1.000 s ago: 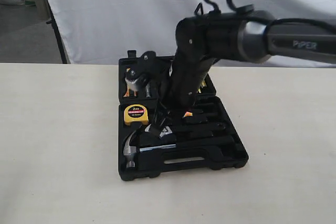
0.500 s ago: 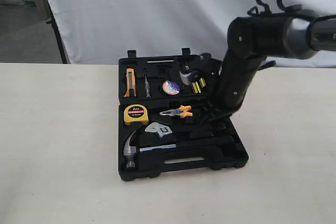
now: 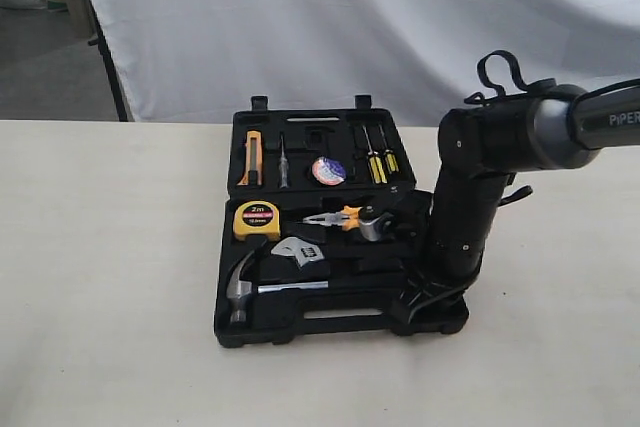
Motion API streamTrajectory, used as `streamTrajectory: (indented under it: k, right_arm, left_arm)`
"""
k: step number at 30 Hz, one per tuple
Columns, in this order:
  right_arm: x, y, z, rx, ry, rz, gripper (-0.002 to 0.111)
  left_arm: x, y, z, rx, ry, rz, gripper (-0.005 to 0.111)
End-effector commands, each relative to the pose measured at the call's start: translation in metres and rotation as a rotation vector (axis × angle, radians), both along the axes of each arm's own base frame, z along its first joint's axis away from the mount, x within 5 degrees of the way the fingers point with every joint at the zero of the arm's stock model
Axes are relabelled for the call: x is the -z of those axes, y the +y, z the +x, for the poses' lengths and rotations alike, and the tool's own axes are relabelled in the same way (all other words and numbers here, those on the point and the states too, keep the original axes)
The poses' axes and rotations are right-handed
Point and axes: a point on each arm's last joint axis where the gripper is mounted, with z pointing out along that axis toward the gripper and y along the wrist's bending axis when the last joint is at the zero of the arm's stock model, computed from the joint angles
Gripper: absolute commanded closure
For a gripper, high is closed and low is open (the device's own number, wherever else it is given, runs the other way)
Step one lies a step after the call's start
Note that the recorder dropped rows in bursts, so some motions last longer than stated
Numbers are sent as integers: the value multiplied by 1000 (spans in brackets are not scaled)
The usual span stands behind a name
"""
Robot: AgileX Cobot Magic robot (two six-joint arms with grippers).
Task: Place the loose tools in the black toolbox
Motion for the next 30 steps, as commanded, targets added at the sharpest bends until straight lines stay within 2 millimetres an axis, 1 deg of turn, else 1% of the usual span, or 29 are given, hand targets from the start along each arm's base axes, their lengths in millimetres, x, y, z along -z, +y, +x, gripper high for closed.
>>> streamTrajectory:
  k: [1,4,8,16,23,27,28,29,30]
  right_arm:
    - [-5,2,-16,-28,101,-30,109]
    - [-15,3,-20,-40,111,-34,109]
    - [-37,3,-23,-31,78,9,109]
    - [-97,1,-29,-15,-98,135,109]
    - [-133,-5,-40,-19,-181,187,109]
    - [-156,-9,-44,4,-275,240,109]
    - [-167,-11,-47,6,-314,262,109]
    - [-171,-12,-48,7,-332,273,109]
    - [-183,-14,-52,10,-378,302,109]
  left_arm:
    - [-2,1,-1,-26,-13,2,106]
    - [-2,1,-1,-26,-13,2,106]
    - [-2,1,-1,-26,-13,2,106]
    - [-2,1,-1,-26,-13,2,106]
    - [-2,1,-1,-26,-13,2,106]
    - [-2,1,-1,-26,-13,2,106]
    - [-2,1,-1,-26,-13,2,106]
    - [-2,1,-1,-26,-13,2,106]
    - [-2,1,-1,-26,-13,2,106]
